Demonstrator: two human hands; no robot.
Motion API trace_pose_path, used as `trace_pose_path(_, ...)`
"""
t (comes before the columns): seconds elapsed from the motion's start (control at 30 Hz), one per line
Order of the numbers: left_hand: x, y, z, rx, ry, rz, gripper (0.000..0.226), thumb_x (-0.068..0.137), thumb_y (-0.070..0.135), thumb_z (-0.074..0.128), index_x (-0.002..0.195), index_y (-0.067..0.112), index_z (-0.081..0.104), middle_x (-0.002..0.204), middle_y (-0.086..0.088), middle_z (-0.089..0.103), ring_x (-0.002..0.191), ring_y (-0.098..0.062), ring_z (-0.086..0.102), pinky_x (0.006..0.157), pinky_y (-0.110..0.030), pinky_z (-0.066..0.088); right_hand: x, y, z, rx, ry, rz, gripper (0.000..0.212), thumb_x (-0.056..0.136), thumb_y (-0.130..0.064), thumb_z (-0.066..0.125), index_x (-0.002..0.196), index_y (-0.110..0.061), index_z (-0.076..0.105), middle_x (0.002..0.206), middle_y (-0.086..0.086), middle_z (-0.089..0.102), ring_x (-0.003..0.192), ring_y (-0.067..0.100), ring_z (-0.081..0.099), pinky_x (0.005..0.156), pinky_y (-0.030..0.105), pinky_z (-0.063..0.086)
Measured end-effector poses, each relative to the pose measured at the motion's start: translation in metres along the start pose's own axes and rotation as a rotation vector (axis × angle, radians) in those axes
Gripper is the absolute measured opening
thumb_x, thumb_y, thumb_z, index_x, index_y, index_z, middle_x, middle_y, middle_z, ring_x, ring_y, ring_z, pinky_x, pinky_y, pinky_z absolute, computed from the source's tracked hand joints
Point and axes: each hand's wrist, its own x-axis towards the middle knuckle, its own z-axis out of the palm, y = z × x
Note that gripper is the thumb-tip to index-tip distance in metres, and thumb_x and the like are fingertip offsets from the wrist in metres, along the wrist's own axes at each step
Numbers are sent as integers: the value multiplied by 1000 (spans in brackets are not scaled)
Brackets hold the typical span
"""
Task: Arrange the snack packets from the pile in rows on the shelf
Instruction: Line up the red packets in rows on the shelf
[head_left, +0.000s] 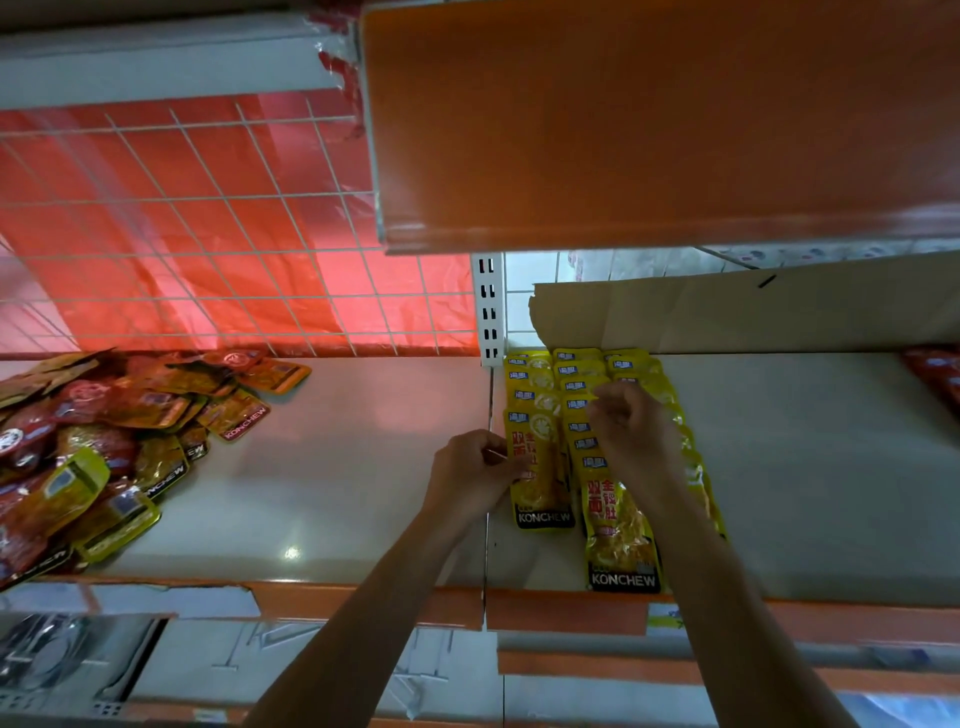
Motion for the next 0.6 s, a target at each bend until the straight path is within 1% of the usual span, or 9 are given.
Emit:
trace_pose_path(0.03,0,1,0,53,6,15,16,79,33,76,86,20,70,68,9,69,61,-1,63,59,-19,48,0,0,0,-3,0,2,23,91,-17,59,113,-15,63,93,-6,62,88,11,59,77,25,45)
trace_pose_path(0.1,0,2,0,128,14,41,23,79,35,76,95,21,68,76,7,70,70,-8,65,67,-25,52,1,1,1,-14,2,2,22,91,-17,60,113,-16,63,93,-7,61,88,10,59,75,24,43)
trace_pose_path(0.2,-2,4,1,164,18,69,48,80,34,75,124,26,54,79,9,65,79,-11,65,75,-28,51,1,1,1,-47,-2,-6,22,92,-17,59,113,-16,63,92,-8,60,87,10,58,75,23,41)
trace_pose_path(0.27,-3,6,1,214,14,104,56,82,34,73,132,25,49,80,11,63,79,-10,63,76,-27,49,1,-1,3,-60,-1,-11,22,92,-16,58,113,-15,63,92,-8,60,86,8,57,75,23,41)
trace_pose_path(0.37,-3,7,1,260,15,116,57,82,36,72,133,26,48,82,10,63,78,-9,61,77,-25,48,0,-4,6,-62,3,-25,21,91,-14,58,112,-14,63,92,-8,60,86,10,58,78,26,45)
trace_pose_path(0.43,-2,5,1,272,24,107,54,83,39,71,131,27,51,85,9,65,79,-10,63,79,-27,50,-1,-7,8,-55,-4,-39,20,91,-14,58,111,-14,63,95,-6,62,89,10,59,79,27,46)
trace_pose_path(0.5,-1,3,-1,270,47,108,50,85,42,68,130,26,53,90,8,66,83,-13,65,82,-31,52,-3,-11,12,-76,-13,-61,20,91,-14,58,110,-13,64,97,-4,63,91,9,58,77,22,42)
trace_pose_path(0.53,-1,2,-3,269,64,114,48,86,43,66,129,25,54,92,8,65,85,-13,65,83,-31,52,-4,-12,15,-87,-17,-75,20,91,-14,58,110,-12,64,97,-4,64,92,9,58,78,21,41)
trace_pose_path(0.6,1,1,-9,287,98,136,42,89,43,62,126,24,56,96,9,66,86,-10,64,82,-26,49,-7,-17,23,-105,-28,-101,19,91,-15,59,108,-13,65,101,-2,67,96,13,61,82,24,44)
